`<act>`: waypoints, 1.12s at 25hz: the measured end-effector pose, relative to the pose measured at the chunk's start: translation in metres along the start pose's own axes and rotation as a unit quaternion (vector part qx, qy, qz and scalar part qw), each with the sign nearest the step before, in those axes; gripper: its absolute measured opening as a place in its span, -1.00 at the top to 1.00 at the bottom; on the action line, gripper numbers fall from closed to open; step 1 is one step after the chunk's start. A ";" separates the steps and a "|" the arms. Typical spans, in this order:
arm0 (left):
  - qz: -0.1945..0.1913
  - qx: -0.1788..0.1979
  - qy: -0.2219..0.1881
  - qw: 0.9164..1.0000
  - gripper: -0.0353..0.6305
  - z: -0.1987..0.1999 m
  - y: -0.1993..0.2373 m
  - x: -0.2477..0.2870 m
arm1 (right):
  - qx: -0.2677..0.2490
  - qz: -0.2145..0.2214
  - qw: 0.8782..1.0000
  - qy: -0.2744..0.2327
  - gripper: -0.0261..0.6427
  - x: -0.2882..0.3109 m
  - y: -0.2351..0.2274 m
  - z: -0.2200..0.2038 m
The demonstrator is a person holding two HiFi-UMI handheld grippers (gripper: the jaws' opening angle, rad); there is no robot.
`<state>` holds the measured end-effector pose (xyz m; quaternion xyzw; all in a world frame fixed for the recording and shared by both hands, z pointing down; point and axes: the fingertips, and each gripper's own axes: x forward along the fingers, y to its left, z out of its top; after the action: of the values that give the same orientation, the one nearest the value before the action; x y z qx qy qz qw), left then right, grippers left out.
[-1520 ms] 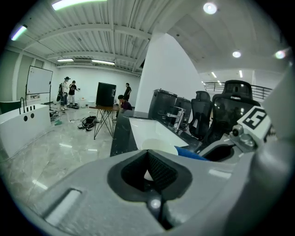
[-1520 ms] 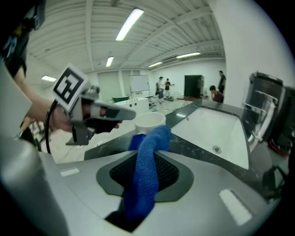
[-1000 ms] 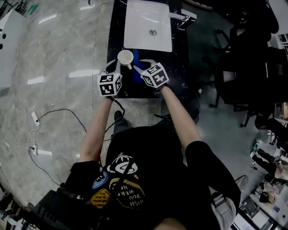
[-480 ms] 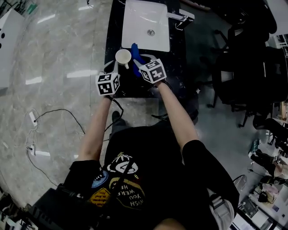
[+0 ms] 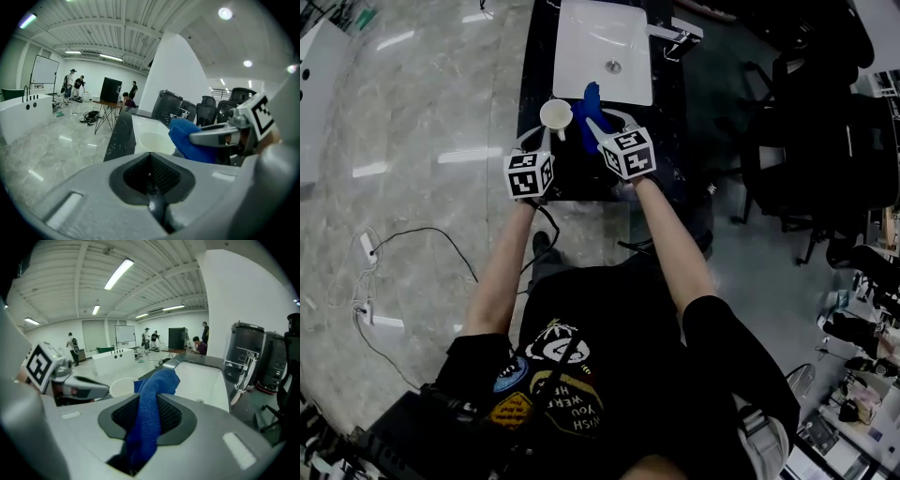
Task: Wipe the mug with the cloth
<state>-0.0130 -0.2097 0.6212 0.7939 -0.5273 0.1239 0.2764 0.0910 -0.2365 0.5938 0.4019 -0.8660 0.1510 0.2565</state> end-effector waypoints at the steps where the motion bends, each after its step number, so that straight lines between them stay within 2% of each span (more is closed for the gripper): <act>1: 0.002 0.000 0.000 1.000 0.88 0.000 0.000 0.000 | 0.005 -0.009 1.000 0.010 0.64 0.006 -0.007 0.004; 3: 0.005 -0.001 0.000 1.000 0.88 0.001 -0.001 0.000 | -0.010 0.000 0.999 0.046 0.63 0.019 -0.006 0.000; 6: 0.002 0.001 0.005 1.000 0.88 -0.002 -0.005 -0.001 | -0.070 0.059 0.992 0.085 0.63 0.024 0.027 -0.021; 10: 0.002 0.002 0.005 1.000 0.88 -0.001 -0.003 -0.001 | -0.117 0.130 0.979 0.102 0.64 0.011 0.070 -0.056; 12: 0.002 0.007 0.004 1.000 0.88 0.000 -0.001 -0.002 | -0.130 0.146 0.975 0.102 0.64 0.004 0.076 -0.070; 14: 0.002 0.006 -0.004 1.000 0.88 0.005 0.002 -0.004 | -0.108 0.128 0.982 0.090 0.64 -0.001 0.059 -0.071; 17: 0.005 0.002 -0.013 1.000 0.88 0.015 0.007 -0.005 | -0.042 0.043 0.997 0.049 0.64 -0.001 0.011 -0.040; 19: 0.008 0.014 -0.014 1.000 0.88 0.021 0.007 0.001 | -0.016 0.001 0.999 0.036 0.63 0.007 -0.009 -0.016; 20: 0.011 0.023 -0.015 1.000 0.88 0.024 0.007 0.004 | -0.021 -0.002 0.999 0.044 0.63 0.013 -0.009 -0.012; 22: 0.012 0.029 -0.015 0.999 0.88 0.025 0.006 0.006 | -0.061 0.029 0.995 0.077 0.63 0.022 0.011 -0.020; 24: 0.006 0.024 -0.015 1.000 0.88 0.023 0.005 0.005 | -0.104 0.082 0.986 0.097 0.63 0.019 0.044 -0.038; 26: 0.001 0.021 -0.015 1.000 0.88 0.023 0.004 0.005 | -0.124 0.133 0.978 0.104 0.63 0.011 0.074 -0.058; 28: 0.001 0.020 -0.016 1.000 0.88 0.024 0.005 0.006 | -0.126 0.155 0.973 0.116 0.63 0.003 0.085 -0.080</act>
<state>-0.0173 -0.2292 0.6054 0.8004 -0.5300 0.1227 0.2517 0.0492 -0.1469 0.6570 0.2068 -0.8940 0.1241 0.3776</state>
